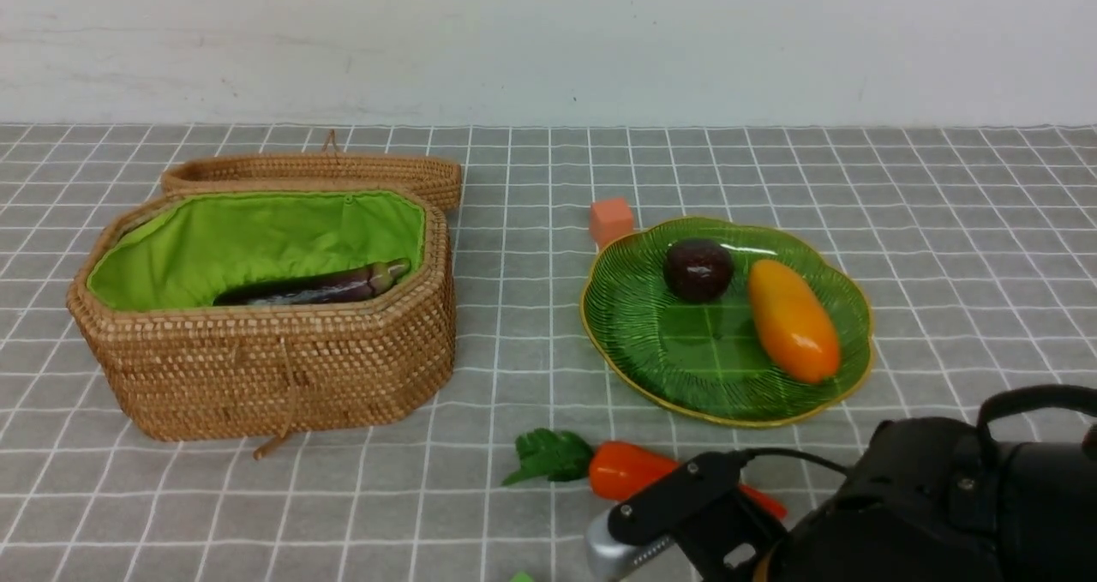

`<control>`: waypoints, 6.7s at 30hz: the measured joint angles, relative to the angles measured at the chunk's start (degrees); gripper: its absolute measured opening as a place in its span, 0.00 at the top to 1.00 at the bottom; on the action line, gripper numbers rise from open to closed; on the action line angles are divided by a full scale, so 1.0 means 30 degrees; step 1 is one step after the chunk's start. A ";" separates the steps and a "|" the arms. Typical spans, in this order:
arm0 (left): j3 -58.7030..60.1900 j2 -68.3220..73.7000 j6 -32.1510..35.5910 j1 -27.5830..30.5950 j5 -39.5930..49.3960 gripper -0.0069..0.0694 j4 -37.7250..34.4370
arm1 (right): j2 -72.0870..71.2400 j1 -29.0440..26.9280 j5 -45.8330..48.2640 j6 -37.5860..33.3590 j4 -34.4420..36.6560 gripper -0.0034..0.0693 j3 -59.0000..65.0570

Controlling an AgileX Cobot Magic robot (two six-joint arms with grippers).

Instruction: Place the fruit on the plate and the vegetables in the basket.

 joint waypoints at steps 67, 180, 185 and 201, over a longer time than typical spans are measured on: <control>0.0000 0.0000 0.0000 0.0000 0.0000 0.74 0.0034 | 0.7347 -0.5022 -0.0839 -2.0653 0.1704 0.41 -0.8623; 0.0000 0.0000 0.0000 0.0000 0.0000 0.60 0.0034 | -1.3909 -1.0953 0.3352 -0.6989 0.0460 0.95 -0.1894; 0.0000 0.0000 0.0000 0.0000 0.0000 0.60 0.0034 | -2.0019 -1.5501 0.0209 -0.4975 -0.0774 0.95 0.3685; 0.0013 0.0000 0.0000 0.0000 -0.0013 0.60 0.0034 | -2.9745 -1.8733 -0.5081 -0.3768 -0.2153 0.92 1.6115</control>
